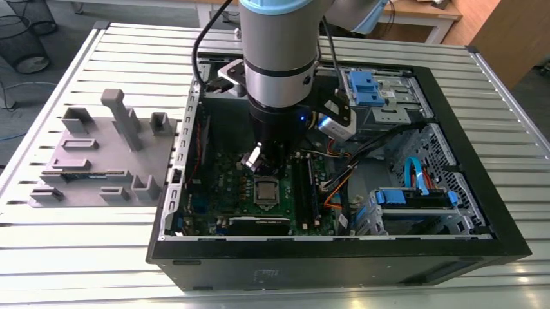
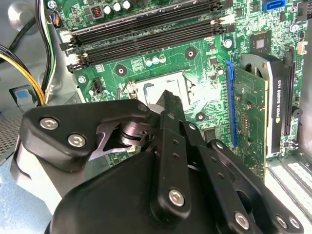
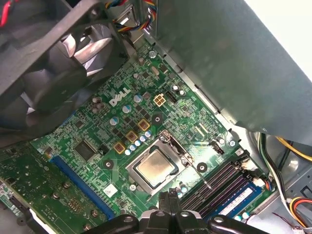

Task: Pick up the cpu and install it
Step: 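Close the cpu cover, then install the first cpu locking lever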

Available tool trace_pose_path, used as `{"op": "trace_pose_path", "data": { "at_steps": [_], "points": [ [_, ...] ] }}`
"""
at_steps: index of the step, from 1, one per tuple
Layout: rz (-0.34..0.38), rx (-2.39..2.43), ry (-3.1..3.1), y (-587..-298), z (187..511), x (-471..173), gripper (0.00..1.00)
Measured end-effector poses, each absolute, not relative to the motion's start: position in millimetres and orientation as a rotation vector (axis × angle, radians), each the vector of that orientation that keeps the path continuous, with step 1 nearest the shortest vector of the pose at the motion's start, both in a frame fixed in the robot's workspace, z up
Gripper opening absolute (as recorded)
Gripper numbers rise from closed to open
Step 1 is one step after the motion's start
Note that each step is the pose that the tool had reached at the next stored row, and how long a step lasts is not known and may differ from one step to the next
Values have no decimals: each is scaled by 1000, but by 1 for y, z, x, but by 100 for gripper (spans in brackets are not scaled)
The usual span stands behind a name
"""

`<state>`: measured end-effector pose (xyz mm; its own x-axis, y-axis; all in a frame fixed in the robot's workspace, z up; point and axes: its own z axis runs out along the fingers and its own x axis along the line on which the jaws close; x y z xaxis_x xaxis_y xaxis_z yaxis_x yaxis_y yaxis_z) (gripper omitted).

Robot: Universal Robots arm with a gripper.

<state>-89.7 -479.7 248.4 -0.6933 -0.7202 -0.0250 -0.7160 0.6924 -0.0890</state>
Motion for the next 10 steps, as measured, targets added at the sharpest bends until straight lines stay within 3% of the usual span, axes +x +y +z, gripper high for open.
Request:
{"op": "trace_pose_path", "data": {
  "at_steps": [10],
  "points": [
    [-111,-1205,2836,-480,248,-91,11]
  ]
}}
